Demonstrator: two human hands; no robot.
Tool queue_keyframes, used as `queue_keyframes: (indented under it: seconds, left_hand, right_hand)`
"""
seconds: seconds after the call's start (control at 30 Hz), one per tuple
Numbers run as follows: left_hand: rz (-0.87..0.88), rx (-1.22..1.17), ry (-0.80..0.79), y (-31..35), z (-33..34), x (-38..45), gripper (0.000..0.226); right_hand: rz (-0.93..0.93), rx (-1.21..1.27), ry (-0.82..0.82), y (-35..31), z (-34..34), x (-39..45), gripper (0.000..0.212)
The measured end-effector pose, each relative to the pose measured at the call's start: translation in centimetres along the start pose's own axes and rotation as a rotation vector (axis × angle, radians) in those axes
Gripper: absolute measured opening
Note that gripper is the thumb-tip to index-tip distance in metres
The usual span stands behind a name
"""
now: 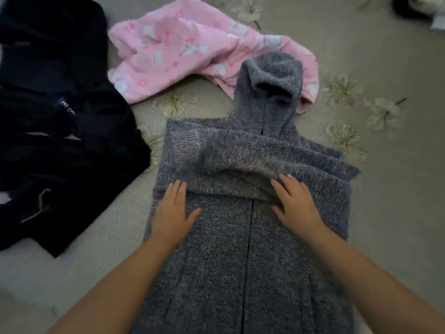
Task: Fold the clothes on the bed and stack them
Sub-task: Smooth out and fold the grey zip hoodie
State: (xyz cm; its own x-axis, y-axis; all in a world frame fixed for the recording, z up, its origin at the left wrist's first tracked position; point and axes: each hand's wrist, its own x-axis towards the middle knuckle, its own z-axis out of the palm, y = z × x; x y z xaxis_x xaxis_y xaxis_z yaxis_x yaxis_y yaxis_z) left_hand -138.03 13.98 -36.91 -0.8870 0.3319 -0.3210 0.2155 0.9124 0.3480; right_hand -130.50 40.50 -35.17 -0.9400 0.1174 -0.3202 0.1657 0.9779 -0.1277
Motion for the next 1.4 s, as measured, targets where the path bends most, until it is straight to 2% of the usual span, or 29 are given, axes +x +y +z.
queue_keyframes:
  seconds: [0.07,0.13,0.2,0.33,0.4,0.47,0.53,0.6,0.67,0.7,0.77,0.83,0.9,0.93,1.0,1.03,1.1,1.17,1.3,1.37,1.4]
  left_hand:
    - [-0.069,-0.241,0.064,1.5,0.2,2.2,0.088]
    - [-0.207,-0.481,0.123,2.7,0.0,4.9,0.093]
    - [-0.349,-0.62,0.156,3.3,-0.5,7.8,0.092]
    - [-0.524,-0.737,0.284,3.8,-1.1,11.5,0.078]
    - [-0.564,-0.802,0.349,3.9,-1.5,12.4,0.057]
    - [-0.581,-0.878,0.405,4.0,-2.2,12.7,0.036]
    - [-0.473,-0.793,0.519,3.3,-3.1,12.0,0.023]
    - [-0.329,-0.617,0.576,1.7,-3.4,10.4,0.02]
    - [-0.343,-0.517,0.483,-0.3,-2.9,8.7,0.022]
    - [-0.368,-0.459,0.379,-1.0,-2.3,8.0,0.025]
    - [-0.376,-0.283,0.202,-1.1,-1.0,6.6,0.034]
    - [-0.321,-0.116,0.182,0.4,-0.3,5.3,0.041]
    - [-0.154,-0.051,0.225,2.8,0.2,4.5,0.042]
    - [-0.053,-0.032,0.207,4.0,0.5,4.2,0.042]
    - [0.106,0.006,0.078,6.2,1.6,4.3,0.047]
    - [0.145,0.032,0.021,7.1,2.3,4.7,0.05]
    - [0.139,0.106,-0.054,8.3,3.4,5.5,0.055]
    - [0.094,0.145,-0.092,8.9,4.2,6.1,0.056]
    - [0.069,0.205,-0.113,8.7,4.8,6.5,0.059]
    - [0.065,0.227,-0.131,8.7,4.8,6.7,0.061]
    - [0.06,0.233,-0.148,8.8,4.8,6.8,0.063]
  right_hand:
    - [0.143,-0.152,-0.088,1.4,0.8,-0.2,0.066]
    - [0.184,-0.195,-0.174,2.1,1.2,0.0,0.061]
    - [0.182,-0.211,-0.187,2.8,1.3,0.5,0.055]
    - [0.152,-0.139,-0.045,3.0,0.3,0.8,0.046]
    - [0.081,-0.021,0.083,2.9,-0.5,0.4,0.043]
    - [0.022,0.026,0.177,3.5,0.0,-0.4,0.048]
    - [-0.041,0.026,0.149,3.4,0.5,-1.2,0.046]
    - [-0.081,-0.012,0.12,3.0,1.6,-2.0,0.023]
    - [-0.105,-0.122,-0.144,1.8,1.5,-1.9,0.063]
    - [-0.091,-0.214,-0.188,1.7,1.6,-1.8,0.07]
    - [-0.066,-0.164,-0.287,2.3,1.6,-1.3,0.056]
    - [-0.053,0.131,-0.168,3.2,-0.1,-1.4,0.042]
    - [0.077,0.327,0.165,4.8,-2.6,-1.5,0.025]
    - [0.137,0.358,0.321,6.0,-3.7,-1.5,0.027]
    - [0.301,0.379,0.388,9.0,-5.6,-0.4,0.031]
    - [0.346,0.372,0.26,10.7,-6.1,0.5,0.036]
    - [0.27,0.324,-0.065,13.5,-6.5,2.2,0.044]
    - [0.171,0.288,-0.227,15.3,-6.6,3.7,0.035]
    - [0.158,0.563,-0.12,17.6,-8.3,5.5,0.019]
    - [0.194,0.793,-0.108,18.4,-8.9,6.3,0.026]
    - [0.207,0.819,-0.123,18.7,-8.8,6.7,0.03]
